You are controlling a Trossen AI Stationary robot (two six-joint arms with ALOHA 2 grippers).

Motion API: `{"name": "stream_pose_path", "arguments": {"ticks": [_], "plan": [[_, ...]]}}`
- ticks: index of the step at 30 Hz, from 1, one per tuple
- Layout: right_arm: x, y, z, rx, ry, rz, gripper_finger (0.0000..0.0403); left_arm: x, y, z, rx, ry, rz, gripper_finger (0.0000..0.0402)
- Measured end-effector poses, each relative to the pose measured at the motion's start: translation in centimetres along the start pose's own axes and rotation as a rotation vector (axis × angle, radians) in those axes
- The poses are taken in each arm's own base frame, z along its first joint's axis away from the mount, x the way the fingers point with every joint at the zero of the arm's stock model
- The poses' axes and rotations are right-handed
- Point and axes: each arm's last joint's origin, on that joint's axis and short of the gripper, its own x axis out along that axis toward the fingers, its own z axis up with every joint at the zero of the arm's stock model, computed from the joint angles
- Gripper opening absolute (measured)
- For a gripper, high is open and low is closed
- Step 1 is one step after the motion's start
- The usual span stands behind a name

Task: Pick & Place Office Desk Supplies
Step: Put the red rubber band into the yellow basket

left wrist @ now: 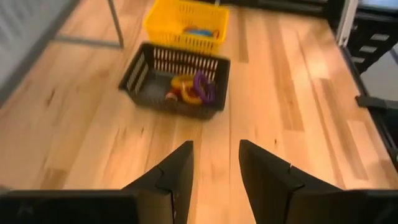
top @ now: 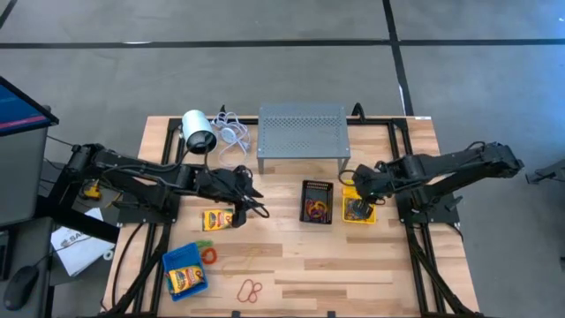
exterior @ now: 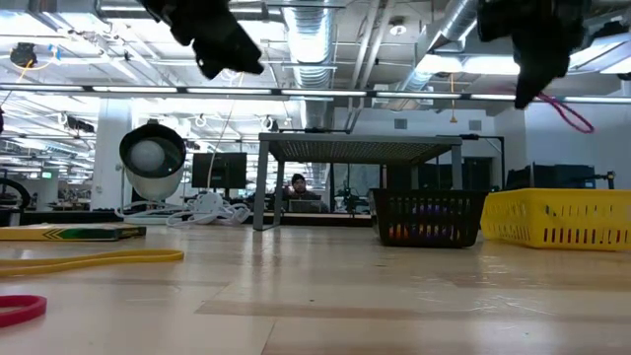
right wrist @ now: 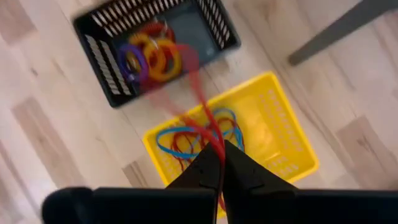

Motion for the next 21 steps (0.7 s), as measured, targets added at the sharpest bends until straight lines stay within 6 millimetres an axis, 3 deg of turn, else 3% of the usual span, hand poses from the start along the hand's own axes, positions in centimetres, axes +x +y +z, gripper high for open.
{"name": "stream_pose_path", "arguments": {"ticks": [11,21], "plan": [[6.1,0.5,-2.0,0.020,0.172,-0.058,0.0000,-0.1,-0.6,-0.9,-0.024,0.082,-0.014,0.0111],[8.6,-0.1,-2.8,0.049,0.211,-0.032,0.0000,-0.1,-0.8,-0.9,-0.039,0.080,-0.019,0.0108]]}}
